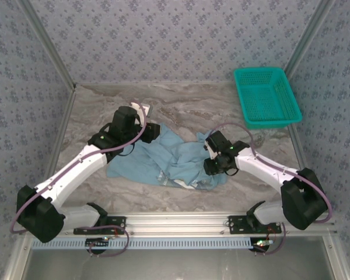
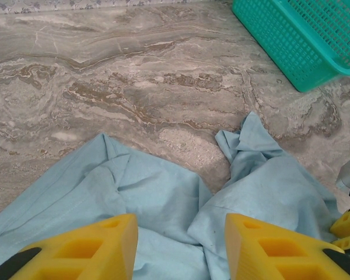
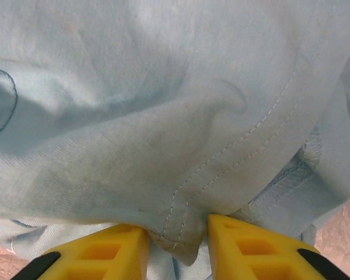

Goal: Fold the inside-out t-shirt

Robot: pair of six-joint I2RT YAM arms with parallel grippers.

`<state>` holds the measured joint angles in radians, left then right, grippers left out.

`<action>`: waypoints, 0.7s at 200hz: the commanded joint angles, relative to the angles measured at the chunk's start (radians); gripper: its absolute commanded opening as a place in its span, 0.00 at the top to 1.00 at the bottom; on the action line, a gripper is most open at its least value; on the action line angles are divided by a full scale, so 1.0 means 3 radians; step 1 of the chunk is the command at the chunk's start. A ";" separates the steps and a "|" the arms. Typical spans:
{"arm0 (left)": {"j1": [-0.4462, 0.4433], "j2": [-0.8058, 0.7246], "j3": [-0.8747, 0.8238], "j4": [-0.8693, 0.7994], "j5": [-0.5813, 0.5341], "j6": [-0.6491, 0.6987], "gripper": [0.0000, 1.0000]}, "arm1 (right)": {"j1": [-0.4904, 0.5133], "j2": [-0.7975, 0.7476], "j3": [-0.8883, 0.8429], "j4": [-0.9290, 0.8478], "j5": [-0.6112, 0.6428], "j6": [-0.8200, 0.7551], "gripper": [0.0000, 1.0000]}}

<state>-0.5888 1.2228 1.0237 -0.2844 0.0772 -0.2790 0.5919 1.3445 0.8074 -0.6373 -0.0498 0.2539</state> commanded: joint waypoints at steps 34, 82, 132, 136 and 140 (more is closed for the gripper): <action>0.0015 -0.0047 -0.0042 0.0043 -0.0022 -0.0004 0.57 | -0.0063 0.0067 0.0044 0.0084 -0.0034 -0.0054 0.80; 0.0065 -0.0076 -0.0087 -0.0024 -0.0152 -0.0051 0.57 | -0.0100 -0.0196 0.0126 -0.0033 0.0176 -0.0148 1.00; 0.0762 -0.0377 -0.0515 -0.0462 -0.0237 -0.0697 0.48 | -0.0384 -0.0657 0.0262 -0.0056 0.0302 -0.0165 1.00; 0.0839 -0.0407 -0.0559 -0.0515 -0.0233 -0.0734 0.48 | -0.0412 -0.0657 0.0282 -0.0056 0.0315 -0.0175 1.00; 0.0914 -0.0434 -0.0601 -0.0564 -0.0228 -0.0770 0.47 | -0.0440 -0.0653 0.0294 -0.0063 0.0319 -0.0194 1.00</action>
<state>-0.4194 1.1496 0.9115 -0.3336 0.0307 -0.3950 0.4969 1.1584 0.8482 -0.6254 0.0051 0.2195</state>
